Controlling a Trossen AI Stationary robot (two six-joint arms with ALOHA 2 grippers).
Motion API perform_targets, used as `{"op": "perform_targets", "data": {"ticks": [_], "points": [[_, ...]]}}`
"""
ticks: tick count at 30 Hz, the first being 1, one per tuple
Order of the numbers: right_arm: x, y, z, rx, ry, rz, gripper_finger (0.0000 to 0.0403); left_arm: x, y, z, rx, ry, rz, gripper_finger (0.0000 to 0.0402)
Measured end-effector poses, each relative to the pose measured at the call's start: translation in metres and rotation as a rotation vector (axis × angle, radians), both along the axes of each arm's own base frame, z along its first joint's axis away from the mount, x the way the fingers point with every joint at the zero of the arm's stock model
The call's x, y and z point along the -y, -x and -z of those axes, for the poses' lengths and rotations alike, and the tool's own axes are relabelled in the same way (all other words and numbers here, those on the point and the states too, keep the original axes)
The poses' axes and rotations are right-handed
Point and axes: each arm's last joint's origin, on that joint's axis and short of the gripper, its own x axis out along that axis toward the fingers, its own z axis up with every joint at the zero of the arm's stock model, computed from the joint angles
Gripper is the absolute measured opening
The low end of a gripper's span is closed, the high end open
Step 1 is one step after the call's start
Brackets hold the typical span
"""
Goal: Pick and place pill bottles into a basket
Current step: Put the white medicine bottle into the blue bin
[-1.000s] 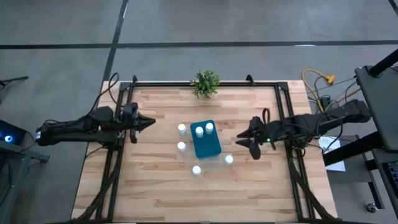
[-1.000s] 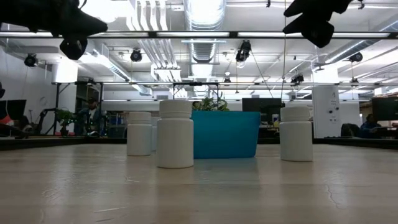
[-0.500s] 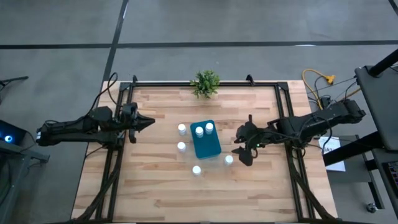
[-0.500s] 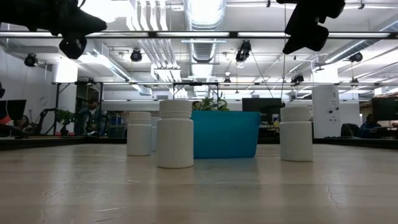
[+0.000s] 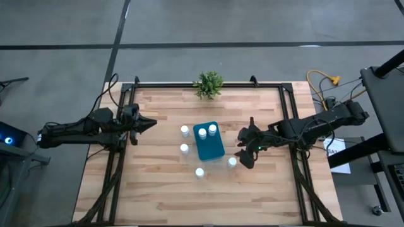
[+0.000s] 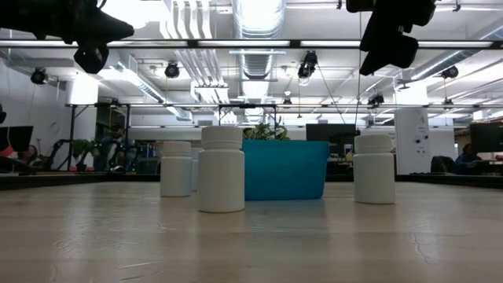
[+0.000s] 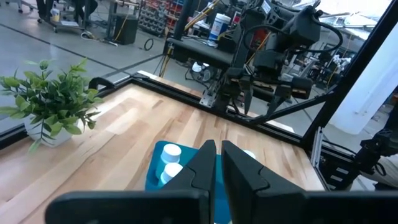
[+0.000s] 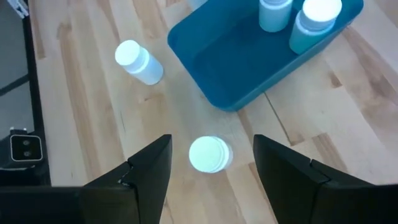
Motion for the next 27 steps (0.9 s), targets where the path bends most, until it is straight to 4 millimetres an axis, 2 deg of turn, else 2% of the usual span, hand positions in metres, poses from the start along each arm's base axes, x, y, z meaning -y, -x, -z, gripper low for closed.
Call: {"op": "perform_targets", "data": {"ticks": [7, 12, 18, 27], "points": [[0.001, 0.0, 0.0, 0.005, 0.025, 0.021, 0.0217, 0.0, 0.0, 0.0, 0.001, 0.01, 0.002, 0.0008], [-0.002, -0.001, 0.002, -0.024, -0.05, -0.046, 0.0217, 0.0, 0.0, 0.0, 0.001, 0.023, 0.001, 0.0008], [-0.006, -0.007, 0.014, -0.081, -0.075, -0.083, 0.0217, 0.0, 0.0, 0.0, -0.002, 0.023, 0.004, 0.0008], [-0.013, -0.021, 0.043, -0.212, -0.077, -0.146, 0.0217, 0.0, 0.0, 0.003, -0.027, 0.025, 0.004, 0.0008]]}}
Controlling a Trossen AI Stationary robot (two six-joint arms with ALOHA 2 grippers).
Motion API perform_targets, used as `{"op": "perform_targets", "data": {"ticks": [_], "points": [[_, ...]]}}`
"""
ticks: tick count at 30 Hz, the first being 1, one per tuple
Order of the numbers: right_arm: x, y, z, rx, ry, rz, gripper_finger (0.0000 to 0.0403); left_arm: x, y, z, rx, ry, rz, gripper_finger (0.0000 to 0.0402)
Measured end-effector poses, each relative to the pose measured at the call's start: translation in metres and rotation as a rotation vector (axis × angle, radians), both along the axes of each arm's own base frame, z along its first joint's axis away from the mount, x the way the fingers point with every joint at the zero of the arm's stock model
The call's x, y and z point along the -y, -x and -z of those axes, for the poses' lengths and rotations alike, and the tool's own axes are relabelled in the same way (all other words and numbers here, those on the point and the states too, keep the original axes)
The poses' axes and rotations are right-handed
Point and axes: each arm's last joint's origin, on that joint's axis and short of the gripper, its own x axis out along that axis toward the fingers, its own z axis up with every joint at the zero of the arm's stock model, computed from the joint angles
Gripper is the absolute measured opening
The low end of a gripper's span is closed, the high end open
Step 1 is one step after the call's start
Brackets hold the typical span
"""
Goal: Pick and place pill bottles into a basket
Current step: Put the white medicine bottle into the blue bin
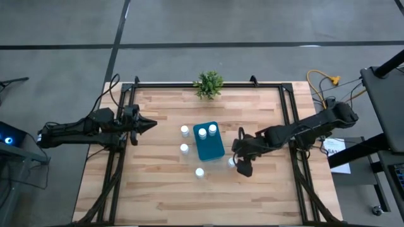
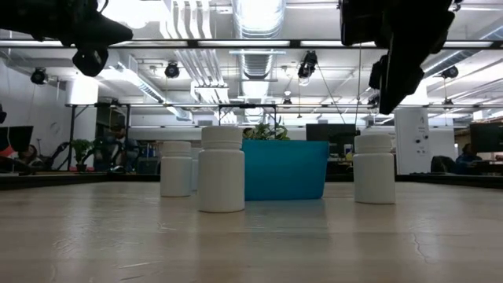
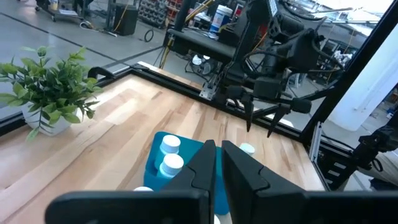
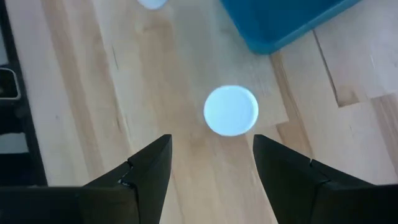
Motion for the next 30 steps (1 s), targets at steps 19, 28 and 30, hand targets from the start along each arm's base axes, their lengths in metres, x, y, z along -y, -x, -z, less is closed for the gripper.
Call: {"op": "perform_targets", "data": {"ticks": [19, 28, 30], "points": [[0.009, -0.005, -0.007, 0.01, 0.027, 0.014, 0.0217, 0.0, -0.001, 0.0, -0.006, -0.036, 0.006, 0.0008], [0.023, -0.007, -0.006, -0.008, 0.019, 0.076, 0.0217, 0.0, -0.001, 0.0, -0.01, -0.05, 0.012, 0.0008], [0.023, -0.007, -0.006, -0.004, 0.018, 0.079, 0.0217, 0.0, -0.001, 0.0, -0.011, -0.05, 0.014, 0.0008]]}}
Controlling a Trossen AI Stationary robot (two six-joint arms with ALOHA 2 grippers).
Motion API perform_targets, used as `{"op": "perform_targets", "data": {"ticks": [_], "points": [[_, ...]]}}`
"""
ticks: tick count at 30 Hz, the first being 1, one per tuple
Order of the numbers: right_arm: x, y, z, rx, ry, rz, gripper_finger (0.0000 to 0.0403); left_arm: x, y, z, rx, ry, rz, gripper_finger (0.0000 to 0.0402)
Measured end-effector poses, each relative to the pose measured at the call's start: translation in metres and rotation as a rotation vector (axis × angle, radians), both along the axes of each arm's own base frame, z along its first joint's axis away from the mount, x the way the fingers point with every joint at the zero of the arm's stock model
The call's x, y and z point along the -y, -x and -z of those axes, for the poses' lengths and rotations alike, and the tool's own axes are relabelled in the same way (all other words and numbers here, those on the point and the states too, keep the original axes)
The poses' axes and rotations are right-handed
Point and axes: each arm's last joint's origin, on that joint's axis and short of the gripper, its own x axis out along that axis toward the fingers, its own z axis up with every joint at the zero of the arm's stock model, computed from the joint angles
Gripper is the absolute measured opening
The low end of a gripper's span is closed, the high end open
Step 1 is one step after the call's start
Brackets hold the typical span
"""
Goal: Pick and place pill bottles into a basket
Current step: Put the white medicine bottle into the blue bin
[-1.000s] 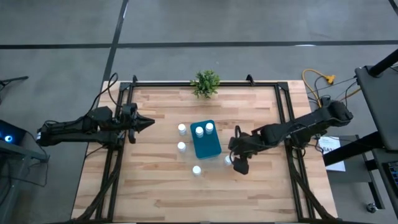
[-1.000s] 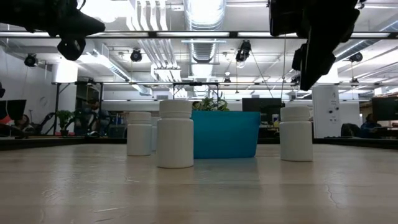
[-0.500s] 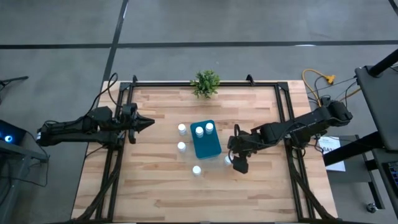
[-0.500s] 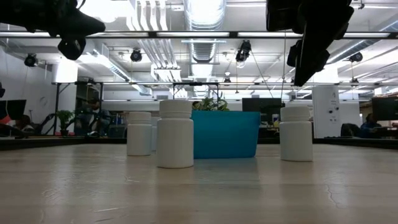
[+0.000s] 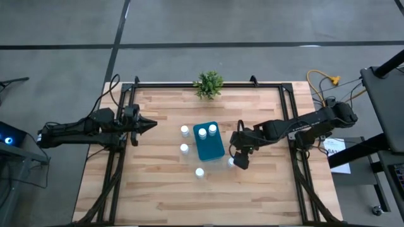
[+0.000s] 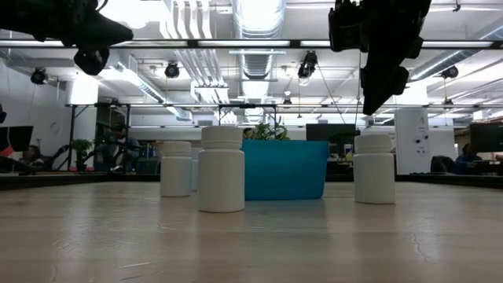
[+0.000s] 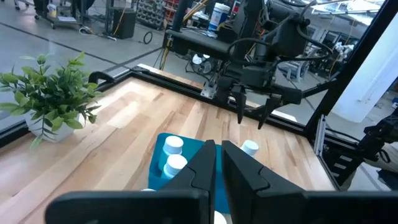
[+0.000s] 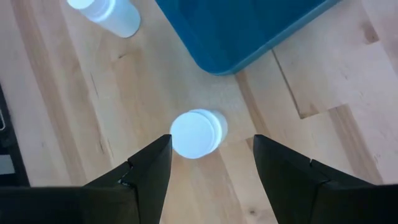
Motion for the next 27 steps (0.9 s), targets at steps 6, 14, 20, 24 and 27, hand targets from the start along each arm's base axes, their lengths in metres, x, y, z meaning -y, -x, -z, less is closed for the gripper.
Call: {"op": "perform_targets", "data": {"ticks": [6, 14, 20, 24, 27], "points": [[0.0007, -0.0008, -0.0001, 0.011, 0.015, 0.01, 0.0217, 0.0001, -0.0001, 0.0, 0.0, 0.001, 0.005, 0.0008], [0.0006, -0.0017, -0.0003, 0.022, 0.017, 0.004, 0.0217, 0.0001, 0.0, 0.0, 0.0, 0.0, 0.004, 0.0008], [-0.0004, -0.0011, 0.0025, 0.017, -0.02, -0.008, 0.0217, 0.0001, 0.0, 0.0, 0.0, 0.0, 0.004, 0.0008], [-0.0005, -0.0009, 0.0032, 0.016, -0.023, -0.01, 0.0217, 0.0001, 0.0, 0.0, 0.0, 0.0, 0.004, 0.0008], [-0.0007, -0.001, 0.004, 0.02, -0.026, -0.019, 0.0217, 0.0001, 0.0, 0.0, 0.0, 0.0, 0.004, 0.0008]]}}
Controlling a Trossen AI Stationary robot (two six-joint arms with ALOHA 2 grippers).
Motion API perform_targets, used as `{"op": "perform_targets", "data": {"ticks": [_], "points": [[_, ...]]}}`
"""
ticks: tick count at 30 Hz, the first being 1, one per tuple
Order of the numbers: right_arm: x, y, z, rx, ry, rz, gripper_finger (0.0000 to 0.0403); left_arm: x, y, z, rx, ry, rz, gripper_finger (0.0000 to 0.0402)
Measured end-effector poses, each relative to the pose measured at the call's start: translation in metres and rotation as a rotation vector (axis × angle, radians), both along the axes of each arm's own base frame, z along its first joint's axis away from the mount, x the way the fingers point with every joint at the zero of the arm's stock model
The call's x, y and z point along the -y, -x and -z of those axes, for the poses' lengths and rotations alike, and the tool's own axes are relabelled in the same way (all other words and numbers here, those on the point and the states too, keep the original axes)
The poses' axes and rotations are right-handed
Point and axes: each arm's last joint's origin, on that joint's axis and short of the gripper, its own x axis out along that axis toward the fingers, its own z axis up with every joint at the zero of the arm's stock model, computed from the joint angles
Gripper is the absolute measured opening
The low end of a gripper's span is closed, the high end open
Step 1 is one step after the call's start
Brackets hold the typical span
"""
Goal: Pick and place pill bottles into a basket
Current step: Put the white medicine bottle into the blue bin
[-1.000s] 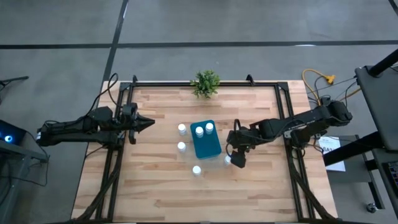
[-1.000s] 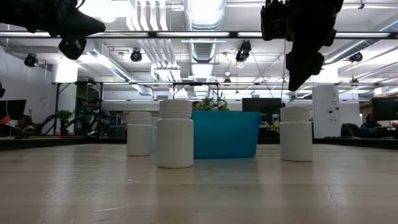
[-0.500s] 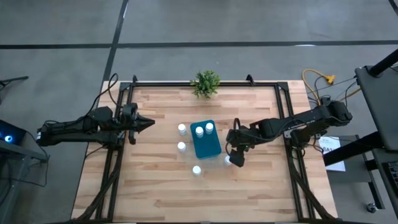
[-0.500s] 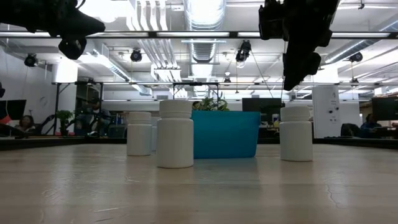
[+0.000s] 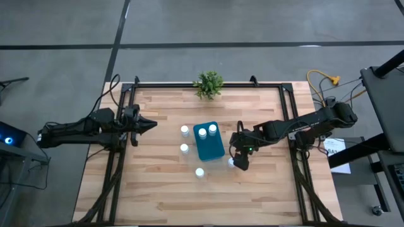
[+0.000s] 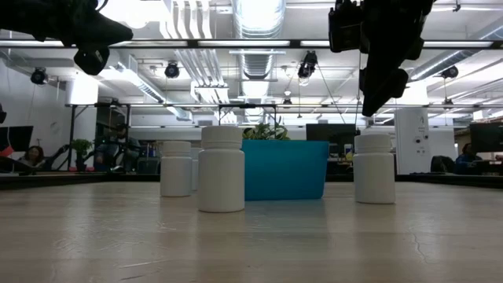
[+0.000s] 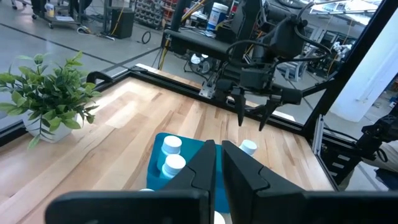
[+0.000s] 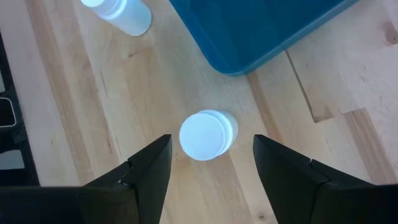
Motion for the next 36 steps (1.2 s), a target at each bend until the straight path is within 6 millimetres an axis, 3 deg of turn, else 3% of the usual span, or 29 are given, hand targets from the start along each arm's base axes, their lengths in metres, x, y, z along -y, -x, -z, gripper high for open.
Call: {"op": "perform_targets", "data": {"ticks": [36], "points": [[0.0, 0.001, 0.02, 0.041, -0.036, 0.01, 0.0217, 0.0, 0.0, 0.0, 0.0, 0.0, -0.002, 0.0008]]}}
